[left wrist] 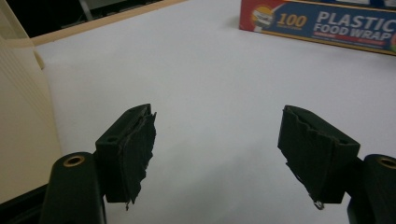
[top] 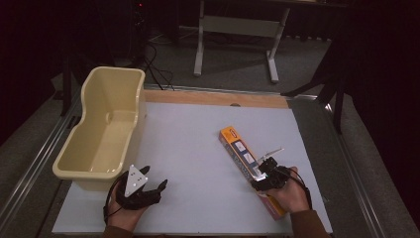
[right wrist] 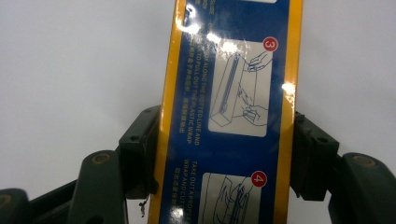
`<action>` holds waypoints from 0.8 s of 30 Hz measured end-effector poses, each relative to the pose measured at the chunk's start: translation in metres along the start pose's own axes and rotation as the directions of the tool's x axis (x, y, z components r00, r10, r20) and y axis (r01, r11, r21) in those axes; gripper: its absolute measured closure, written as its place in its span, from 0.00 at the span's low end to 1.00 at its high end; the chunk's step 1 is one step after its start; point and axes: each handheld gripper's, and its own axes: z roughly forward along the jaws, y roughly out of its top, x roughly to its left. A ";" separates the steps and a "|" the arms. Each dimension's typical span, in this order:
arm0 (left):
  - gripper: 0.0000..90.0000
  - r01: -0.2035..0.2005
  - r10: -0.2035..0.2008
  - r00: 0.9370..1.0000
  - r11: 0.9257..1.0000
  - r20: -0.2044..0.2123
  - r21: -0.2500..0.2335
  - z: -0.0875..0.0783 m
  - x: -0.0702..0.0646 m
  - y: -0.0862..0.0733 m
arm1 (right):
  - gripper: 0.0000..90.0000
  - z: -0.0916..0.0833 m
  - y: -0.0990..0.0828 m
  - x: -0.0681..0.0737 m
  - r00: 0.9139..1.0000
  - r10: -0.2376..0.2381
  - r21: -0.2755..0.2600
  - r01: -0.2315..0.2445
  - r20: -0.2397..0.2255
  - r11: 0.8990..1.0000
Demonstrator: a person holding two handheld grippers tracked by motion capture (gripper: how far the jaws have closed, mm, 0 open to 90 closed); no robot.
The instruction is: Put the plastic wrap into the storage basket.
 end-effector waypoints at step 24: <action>0.30 -0.001 0.001 1.000 1.000 0.007 0.000 0.000 -0.001 0.000 | 0.39 0.040 0.062 -0.008 0.998 0.053 0.176 -0.048 -0.021 0.983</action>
